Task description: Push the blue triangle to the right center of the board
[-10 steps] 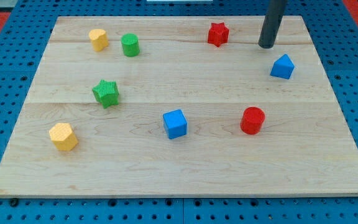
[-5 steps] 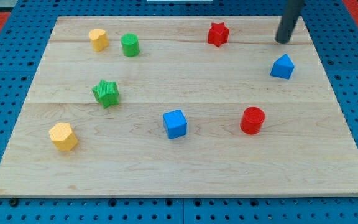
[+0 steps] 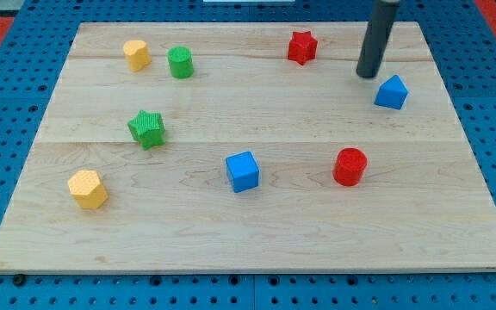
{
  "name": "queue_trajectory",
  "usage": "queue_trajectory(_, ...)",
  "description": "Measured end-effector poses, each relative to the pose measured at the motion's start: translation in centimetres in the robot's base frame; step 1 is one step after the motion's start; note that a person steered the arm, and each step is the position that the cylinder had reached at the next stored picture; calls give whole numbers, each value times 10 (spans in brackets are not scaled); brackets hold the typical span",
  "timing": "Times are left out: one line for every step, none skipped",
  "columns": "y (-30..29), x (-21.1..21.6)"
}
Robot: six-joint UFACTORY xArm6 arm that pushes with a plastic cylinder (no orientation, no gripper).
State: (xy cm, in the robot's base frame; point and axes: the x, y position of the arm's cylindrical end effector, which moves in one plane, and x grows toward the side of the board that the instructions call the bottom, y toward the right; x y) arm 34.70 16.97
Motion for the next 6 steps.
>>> queue_trajectory(-15,18)
queue_trajectory(-3,18)
queue_trajectory(13,18)
queue_trajectory(46,18)
queue_trajectory(49,36)
queue_trajectory(85,57)
